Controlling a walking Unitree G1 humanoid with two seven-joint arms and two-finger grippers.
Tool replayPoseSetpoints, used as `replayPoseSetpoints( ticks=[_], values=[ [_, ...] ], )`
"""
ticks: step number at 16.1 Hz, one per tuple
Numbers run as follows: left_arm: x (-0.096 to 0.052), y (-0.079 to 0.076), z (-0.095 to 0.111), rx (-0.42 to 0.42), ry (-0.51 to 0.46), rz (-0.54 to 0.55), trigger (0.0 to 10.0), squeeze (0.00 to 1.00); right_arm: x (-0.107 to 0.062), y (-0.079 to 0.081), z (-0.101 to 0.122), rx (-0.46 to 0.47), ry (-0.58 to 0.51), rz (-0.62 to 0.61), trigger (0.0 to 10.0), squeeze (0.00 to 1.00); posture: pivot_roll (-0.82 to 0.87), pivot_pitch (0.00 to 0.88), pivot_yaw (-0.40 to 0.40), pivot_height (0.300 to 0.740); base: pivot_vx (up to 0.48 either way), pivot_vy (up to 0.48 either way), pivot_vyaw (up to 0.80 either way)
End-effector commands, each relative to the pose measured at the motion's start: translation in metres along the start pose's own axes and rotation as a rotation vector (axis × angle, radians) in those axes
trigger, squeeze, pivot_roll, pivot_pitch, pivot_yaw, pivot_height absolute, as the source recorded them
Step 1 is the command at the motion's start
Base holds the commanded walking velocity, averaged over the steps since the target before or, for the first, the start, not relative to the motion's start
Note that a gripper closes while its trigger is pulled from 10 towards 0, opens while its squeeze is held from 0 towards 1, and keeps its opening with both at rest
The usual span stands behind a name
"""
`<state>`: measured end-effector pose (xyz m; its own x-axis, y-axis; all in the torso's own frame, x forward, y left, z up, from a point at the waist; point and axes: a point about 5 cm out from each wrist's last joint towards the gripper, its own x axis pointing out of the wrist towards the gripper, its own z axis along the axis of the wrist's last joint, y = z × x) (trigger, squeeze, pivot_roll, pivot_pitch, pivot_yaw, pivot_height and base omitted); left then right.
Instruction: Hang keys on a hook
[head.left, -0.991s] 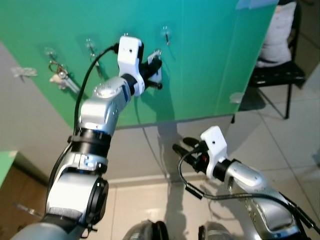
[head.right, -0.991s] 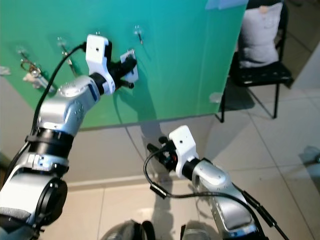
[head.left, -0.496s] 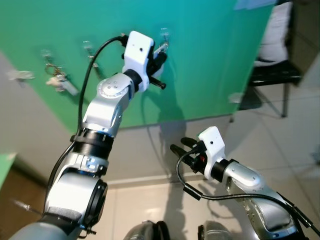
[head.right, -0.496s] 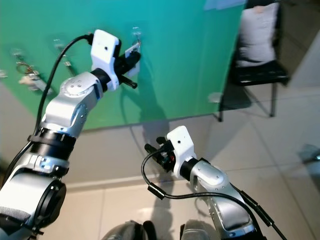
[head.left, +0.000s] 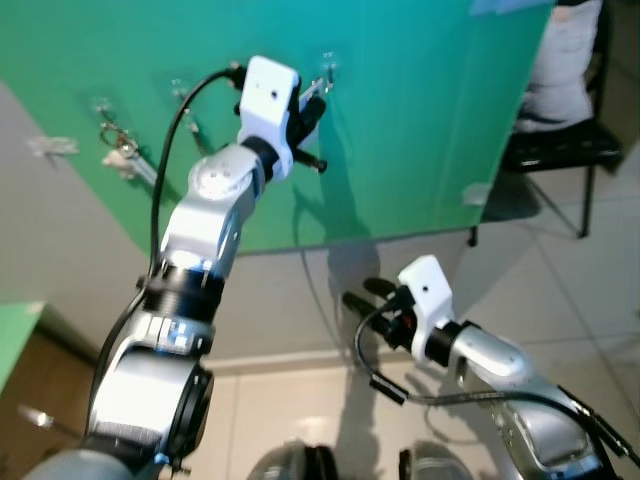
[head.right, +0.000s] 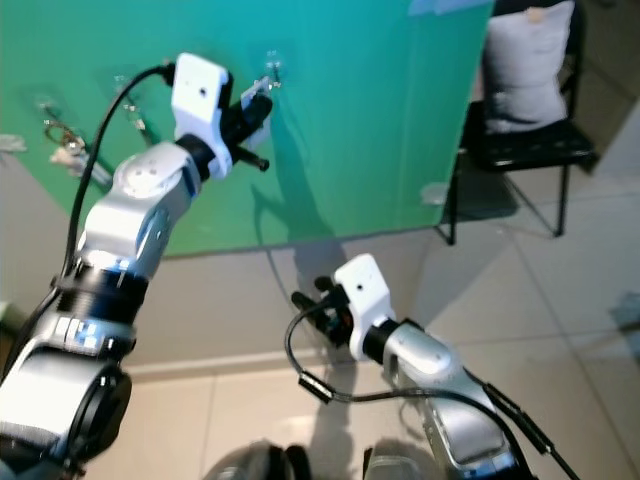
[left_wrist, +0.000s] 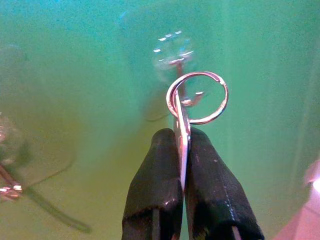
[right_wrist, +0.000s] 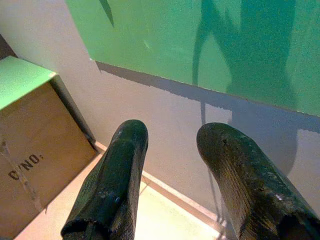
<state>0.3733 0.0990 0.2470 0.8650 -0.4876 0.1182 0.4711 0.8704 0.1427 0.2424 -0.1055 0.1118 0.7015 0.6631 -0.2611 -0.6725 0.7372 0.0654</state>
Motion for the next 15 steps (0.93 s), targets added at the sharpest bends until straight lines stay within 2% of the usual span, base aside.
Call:
replayPoseSetpoints(
  ticks=[1,4,11,12,15],
  values=[
    [-0.004,0.003,-0.003,-0.003,0.008,0.009,0.0,0.00,0.003,0.006,0.003,0.002,-0.006,0.041,10.0,0.00,-0.25,0.069,0.132,0.720,0.000,0.000,0.00],
    [-0.009,-0.001,-0.004,-0.022,-0.024,-0.007,0.0,0.00,0.006,0.007,0.004,-0.003,-0.007,0.058,10.0,0.00,-0.24,0.069,0.121,0.720,0.000,0.000,0.00],
    [-0.038,-0.003,0.002,-0.019,-0.066,0.058,0.0,0.00,0.005,0.006,0.001,0.001,0.008,0.077,10.0,0.00,-0.21,0.070,0.096,0.720,0.000,0.000,0.00],
    [-0.045,-0.001,0.004,-0.008,-0.070,0.088,0.0,0.00,0.007,0.006,0.001,-0.002,0.010,0.091,10.0,0.00,-0.20,0.066,0.089,0.720,0.000,0.000,0.00],
    [-0.054,0.008,0.009,0.001,-0.077,0.135,0.0,0.00,0.009,0.006,0.002,-0.007,0.011,0.107,10.0,0.00,-0.18,0.056,0.083,0.720,0.000,0.000,0.00]
  ],
)
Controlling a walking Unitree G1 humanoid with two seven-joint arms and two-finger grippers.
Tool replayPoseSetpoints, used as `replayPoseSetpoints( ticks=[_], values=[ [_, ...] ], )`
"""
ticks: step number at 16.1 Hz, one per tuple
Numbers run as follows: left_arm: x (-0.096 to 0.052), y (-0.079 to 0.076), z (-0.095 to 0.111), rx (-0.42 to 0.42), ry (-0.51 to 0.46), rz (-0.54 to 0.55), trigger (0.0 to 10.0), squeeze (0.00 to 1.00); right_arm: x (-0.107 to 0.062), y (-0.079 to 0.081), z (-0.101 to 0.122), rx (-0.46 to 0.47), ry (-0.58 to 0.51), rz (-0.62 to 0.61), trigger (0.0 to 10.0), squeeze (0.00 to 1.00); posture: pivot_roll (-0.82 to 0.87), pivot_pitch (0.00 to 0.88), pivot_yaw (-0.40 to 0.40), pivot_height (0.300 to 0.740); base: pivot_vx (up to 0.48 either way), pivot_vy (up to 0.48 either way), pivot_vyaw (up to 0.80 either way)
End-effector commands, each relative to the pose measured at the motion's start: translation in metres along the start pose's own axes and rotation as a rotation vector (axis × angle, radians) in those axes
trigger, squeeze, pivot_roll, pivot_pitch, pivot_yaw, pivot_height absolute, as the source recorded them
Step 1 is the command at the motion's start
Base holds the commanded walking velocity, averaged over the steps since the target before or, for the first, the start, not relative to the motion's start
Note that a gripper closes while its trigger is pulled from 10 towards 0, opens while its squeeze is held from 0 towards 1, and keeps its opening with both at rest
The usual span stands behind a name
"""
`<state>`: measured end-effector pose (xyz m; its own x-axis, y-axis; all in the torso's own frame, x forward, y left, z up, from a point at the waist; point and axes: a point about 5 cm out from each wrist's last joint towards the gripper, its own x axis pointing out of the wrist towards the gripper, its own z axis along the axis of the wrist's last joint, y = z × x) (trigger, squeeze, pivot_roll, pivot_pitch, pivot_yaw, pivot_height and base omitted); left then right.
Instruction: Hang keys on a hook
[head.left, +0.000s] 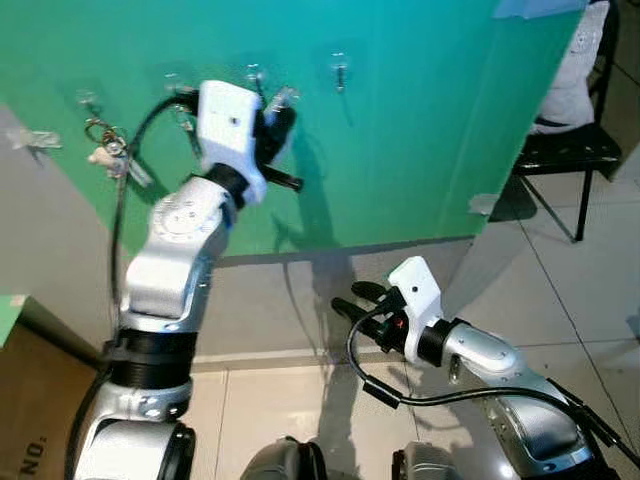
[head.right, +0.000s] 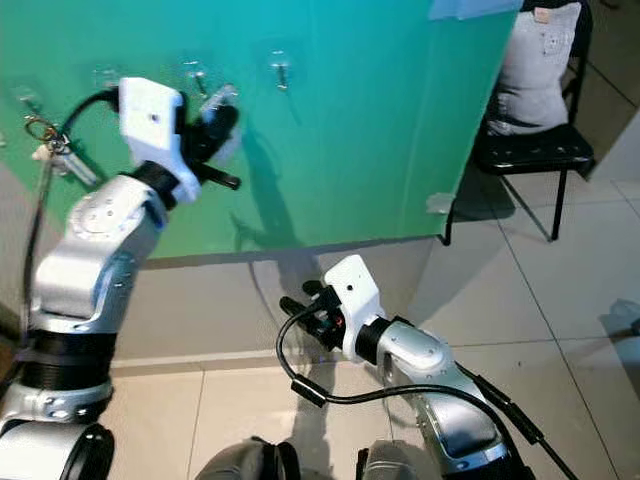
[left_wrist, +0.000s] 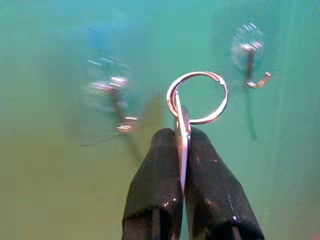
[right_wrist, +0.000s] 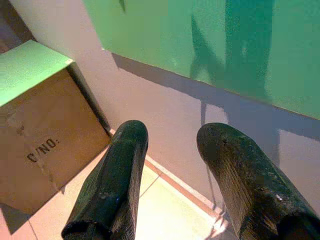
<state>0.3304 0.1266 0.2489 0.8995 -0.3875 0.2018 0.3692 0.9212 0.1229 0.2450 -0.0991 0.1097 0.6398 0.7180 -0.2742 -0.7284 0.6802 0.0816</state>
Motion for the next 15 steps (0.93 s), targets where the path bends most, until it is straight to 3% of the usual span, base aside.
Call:
replayPoseSetpoints(
  ticks=[1,3,7,12,15],
  values=[
    [-0.007,0.008,0.007,0.008,-0.019,0.040,0.0,0.00,0.004,0.003,0.002,-0.002,-0.010,0.031,10.0,0.00,-0.17,0.052,0.080,0.720,0.000,0.000,0.00],
    [-0.014,0.009,0.018,0.013,-0.046,0.054,0.0,0.00,0.006,0.000,0.005,-0.012,-0.026,0.024,10.0,0.00,-0.16,0.049,0.075,0.720,0.000,0.000,0.00],
    [-0.016,0.005,0.029,0.035,-0.073,0.046,0.0,0.00,0.011,-0.002,0.006,-0.027,-0.025,0.026,10.0,0.00,-0.14,0.052,0.067,0.720,0.000,0.000,0.72],
    [0.004,0.027,0.006,0.055,0.008,0.066,0.0,0.00,0.019,0.001,0.009,-0.033,-0.034,0.038,10.0,0.00,-0.13,0.064,0.079,0.720,0.000,0.000,0.00],
    [0.006,0.025,-0.009,0.022,0.055,0.033,0.0,0.00,0.019,0.000,0.009,-0.036,-0.033,0.007,10.0,0.00,-0.15,0.063,0.090,0.720,0.000,0.000,0.26]
  ],
)
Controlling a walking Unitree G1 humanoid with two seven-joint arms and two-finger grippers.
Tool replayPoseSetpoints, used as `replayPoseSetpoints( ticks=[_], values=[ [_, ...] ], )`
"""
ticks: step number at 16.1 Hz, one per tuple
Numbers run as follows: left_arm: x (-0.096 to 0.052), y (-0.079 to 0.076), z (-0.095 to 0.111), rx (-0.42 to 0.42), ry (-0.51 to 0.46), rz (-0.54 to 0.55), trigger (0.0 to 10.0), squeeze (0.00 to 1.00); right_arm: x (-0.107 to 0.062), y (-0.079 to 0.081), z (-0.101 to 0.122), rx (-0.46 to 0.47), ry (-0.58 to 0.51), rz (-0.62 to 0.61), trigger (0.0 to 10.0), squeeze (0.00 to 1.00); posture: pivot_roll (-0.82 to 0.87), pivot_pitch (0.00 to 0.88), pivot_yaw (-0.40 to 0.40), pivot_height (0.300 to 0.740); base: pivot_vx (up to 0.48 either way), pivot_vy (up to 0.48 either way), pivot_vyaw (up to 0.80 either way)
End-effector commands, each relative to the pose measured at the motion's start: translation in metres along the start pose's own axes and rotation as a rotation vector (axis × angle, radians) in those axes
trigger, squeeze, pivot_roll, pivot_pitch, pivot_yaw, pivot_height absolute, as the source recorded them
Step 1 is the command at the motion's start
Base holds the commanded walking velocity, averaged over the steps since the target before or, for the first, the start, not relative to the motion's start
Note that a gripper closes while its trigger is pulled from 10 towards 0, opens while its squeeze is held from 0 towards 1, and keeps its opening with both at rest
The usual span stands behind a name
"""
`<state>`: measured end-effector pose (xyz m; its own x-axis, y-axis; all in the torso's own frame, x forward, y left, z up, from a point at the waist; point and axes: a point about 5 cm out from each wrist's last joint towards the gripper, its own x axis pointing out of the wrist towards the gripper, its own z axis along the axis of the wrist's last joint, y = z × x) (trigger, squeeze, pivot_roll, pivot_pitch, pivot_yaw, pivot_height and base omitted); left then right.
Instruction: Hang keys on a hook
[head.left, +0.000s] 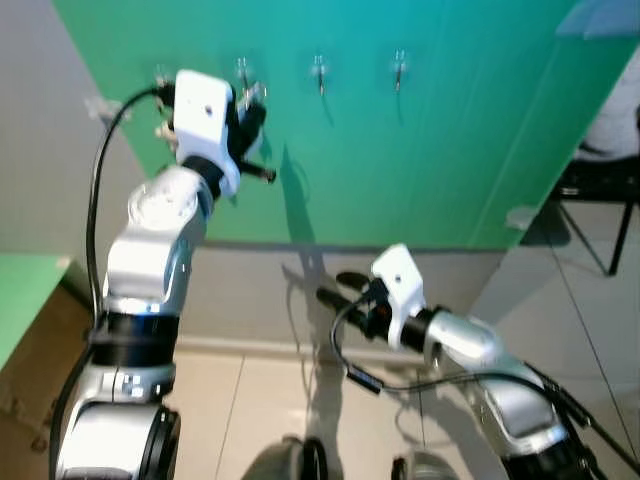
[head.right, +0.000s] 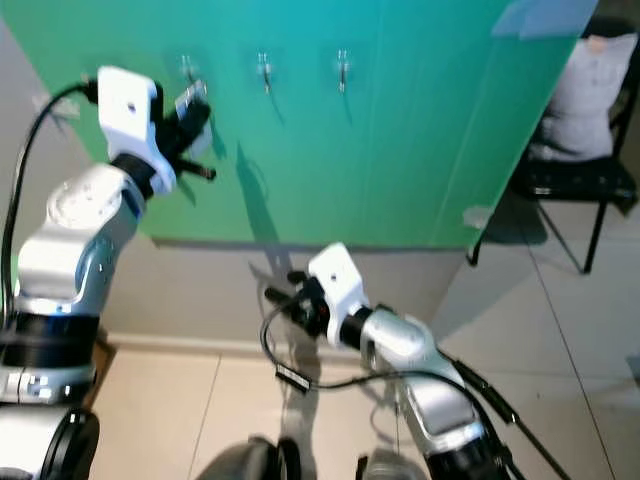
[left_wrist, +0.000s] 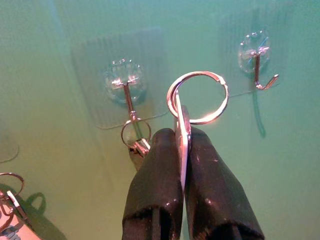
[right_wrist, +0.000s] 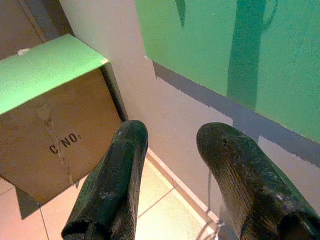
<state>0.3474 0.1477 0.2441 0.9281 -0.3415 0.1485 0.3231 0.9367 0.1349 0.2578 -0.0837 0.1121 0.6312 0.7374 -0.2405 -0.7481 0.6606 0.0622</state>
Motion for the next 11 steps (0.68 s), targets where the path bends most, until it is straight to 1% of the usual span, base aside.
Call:
replayPoseSetpoints(
  ticks=[1,4,5,7,11],
  values=[
    [0.000,-0.001,-0.006,-0.012,-0.003,-0.032,0.0,0.00,0.000,-0.002,0.001,-0.016,0.000,-0.013,10.0,0.00,-0.15,0.062,0.091,0.720,0.000,0.000,0.00],
    [0.001,-0.002,-0.007,-0.013,-0.007,-0.044,0.0,0.00,-0.001,-0.002,0.001,-0.016,0.000,-0.012,10.0,0.00,-0.15,0.062,0.091,0.720,0.000,0.000,0.00],
    [0.005,-0.010,-0.001,0.010,-0.042,-0.097,0.0,0.00,-0.001,-0.002,0.001,-0.016,-0.004,-0.015,10.0,0.00,-0.16,0.057,0.099,0.720,0.000,0.000,0.00],
    [0.010,-0.019,0.006,0.024,-0.071,-0.142,0.0,0.00,-0.001,-0.001,0.000,-0.014,-0.005,-0.016,10.0,0.00,-0.16,0.052,0.101,0.720,0.000,0.000,0.00],
    [0.024,-0.020,0.006,0.013,-0.074,-0.172,0.0,0.00,-0.002,0.001,-0.002,-0.016,-0.003,-0.009,10.0,0.00,-0.17,0.043,0.107,0.720,0.000,0.000,0.00]
  ],
)
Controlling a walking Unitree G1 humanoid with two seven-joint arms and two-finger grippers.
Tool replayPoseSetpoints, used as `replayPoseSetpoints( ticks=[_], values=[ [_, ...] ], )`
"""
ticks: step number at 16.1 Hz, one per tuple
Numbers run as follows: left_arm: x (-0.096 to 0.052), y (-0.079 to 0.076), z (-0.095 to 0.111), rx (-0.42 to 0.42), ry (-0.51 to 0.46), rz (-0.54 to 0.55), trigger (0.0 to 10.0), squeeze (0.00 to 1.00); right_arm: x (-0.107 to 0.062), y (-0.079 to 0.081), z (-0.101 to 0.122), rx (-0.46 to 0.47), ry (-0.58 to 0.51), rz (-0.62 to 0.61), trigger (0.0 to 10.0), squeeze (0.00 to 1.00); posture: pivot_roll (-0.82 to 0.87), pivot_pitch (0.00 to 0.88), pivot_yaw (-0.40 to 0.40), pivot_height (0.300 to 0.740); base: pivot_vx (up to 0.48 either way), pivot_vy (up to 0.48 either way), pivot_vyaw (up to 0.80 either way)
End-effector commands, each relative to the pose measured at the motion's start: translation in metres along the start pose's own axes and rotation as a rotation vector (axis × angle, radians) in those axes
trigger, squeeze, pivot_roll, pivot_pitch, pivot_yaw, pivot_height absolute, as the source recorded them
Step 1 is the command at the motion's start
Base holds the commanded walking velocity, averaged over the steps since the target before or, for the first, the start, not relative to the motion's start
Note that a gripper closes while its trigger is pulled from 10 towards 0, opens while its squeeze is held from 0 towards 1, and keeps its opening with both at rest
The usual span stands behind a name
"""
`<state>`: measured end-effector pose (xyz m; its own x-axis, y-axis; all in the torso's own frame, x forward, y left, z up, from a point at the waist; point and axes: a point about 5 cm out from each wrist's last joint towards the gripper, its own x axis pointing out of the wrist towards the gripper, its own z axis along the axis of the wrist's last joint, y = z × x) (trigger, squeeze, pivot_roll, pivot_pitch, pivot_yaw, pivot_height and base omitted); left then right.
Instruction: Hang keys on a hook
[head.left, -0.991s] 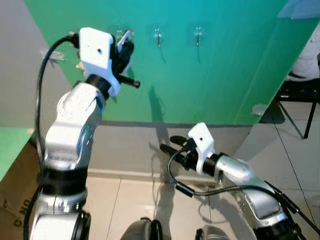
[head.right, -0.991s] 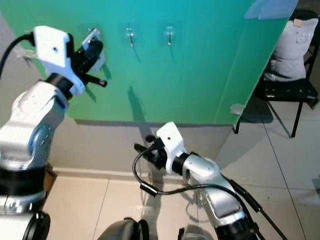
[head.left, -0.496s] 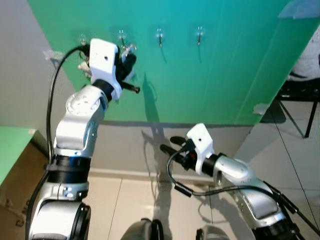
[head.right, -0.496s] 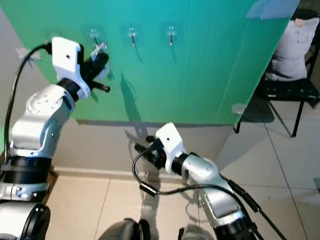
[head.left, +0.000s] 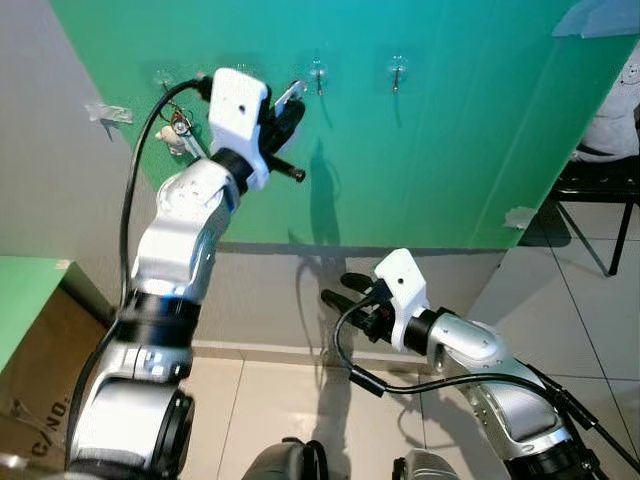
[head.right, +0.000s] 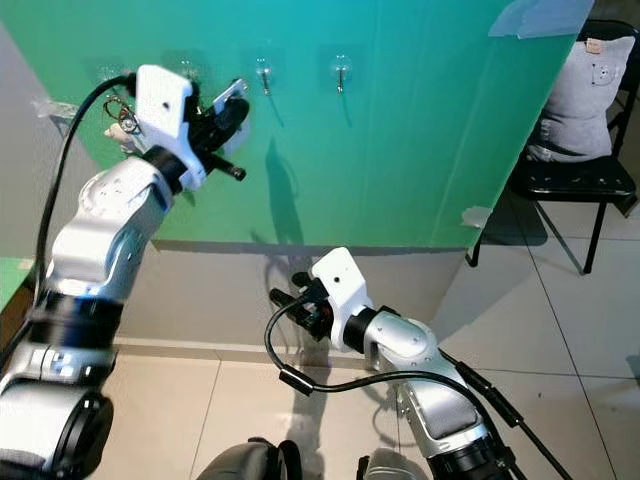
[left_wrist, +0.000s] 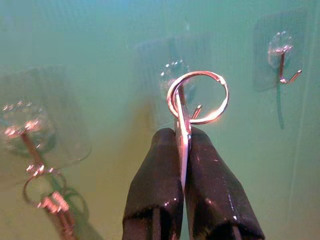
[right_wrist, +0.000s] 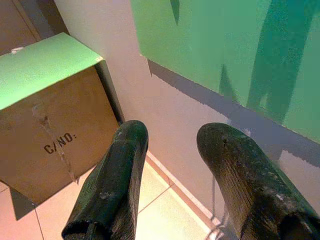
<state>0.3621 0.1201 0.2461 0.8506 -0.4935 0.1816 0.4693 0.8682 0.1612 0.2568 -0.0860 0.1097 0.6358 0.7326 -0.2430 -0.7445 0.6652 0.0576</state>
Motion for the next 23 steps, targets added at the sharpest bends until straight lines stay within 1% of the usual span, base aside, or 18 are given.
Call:
replayPoseSetpoints(
  ticks=[1,4,8,11,15,16,17,18,20,23],
  values=[
    [0.004,0.003,0.005,0.020,-0.015,-0.007,0.0,0.00,0.000,0.002,0.001,-0.014,-0.005,0.000,10.0,0.00,-0.18,0.041,0.110,0.720,0.000,0.000,0.00],
    [0.014,0.004,0.009,0.016,-0.038,-0.027,0.0,0.00,-0.003,0.004,-0.001,-0.010,-0.005,-0.003,10.0,0.00,-0.19,0.037,0.118,0.720,0.000,0.000,0.00],
    [0.021,0.008,-0.002,0.014,-0.026,-0.034,0.0,0.00,-0.003,0.004,0.000,-0.008,-0.011,-0.010,10.0,0.00,-0.20,0.043,0.125,0.720,0.000,0.000,0.00],
    [0.026,0.006,-0.008,0.006,-0.021,-0.049,0.0,0.00,-0.004,0.005,0.000,0.000,-0.013,-0.014,10.0,0.00,-0.21,0.054,0.130,0.720,0.000,0.000,0.00],
    [0.033,0.004,-0.004,0.015,-0.039,-0.094,0.0,0.00,-0.005,0.005,0.000,0.003,-0.014,-0.010,10.0,0.00,-0.21,0.062,0.131,0.720,0.000,0.000,0.00],
    [0.035,0.002,-0.009,0.027,-0.006,-0.132,0.0,0.00,-0.004,0.006,0.000,0.004,-0.012,-0.005,10.0,0.00,-0.20,0.064,0.131,0.720,0.000,0.000,0.00],
    [0.035,0.001,-0.012,0.036,0.015,-0.147,0.0,0.00,-0.004,0.007,0.000,0.004,-0.012,-0.003,10.0,0.00,-0.20,0.064,0.131,0.720,0.000,0.000,0.00],
    [0.035,0.000,-0.019,0.047,0.065,-0.175,0.0,0.00,-0.004,0.008,0.000,0.003,-0.012,0.000,10.0,0.00,-0.20,0.064,0.131,0.720,0.000,0.000,0.00],
    [0.032,0.003,-0.029,0.079,0.130,-0.178,0.0,0.00,-0.004,0.009,0.000,-0.002,-0.010,0.005,10.0,0.00,-0.20,0.067,0.130,0.720,0.000,0.000,0.00],
    [0.030,0.005,-0.033,0.083,0.136,-0.193,0.0,0.00,-0.004,0.009,0.000,-0.004,-0.009,0.007,10.0,0.00,-0.20,0.067,0.131,0.720,0.000,0.000,0.00]
  ],
)
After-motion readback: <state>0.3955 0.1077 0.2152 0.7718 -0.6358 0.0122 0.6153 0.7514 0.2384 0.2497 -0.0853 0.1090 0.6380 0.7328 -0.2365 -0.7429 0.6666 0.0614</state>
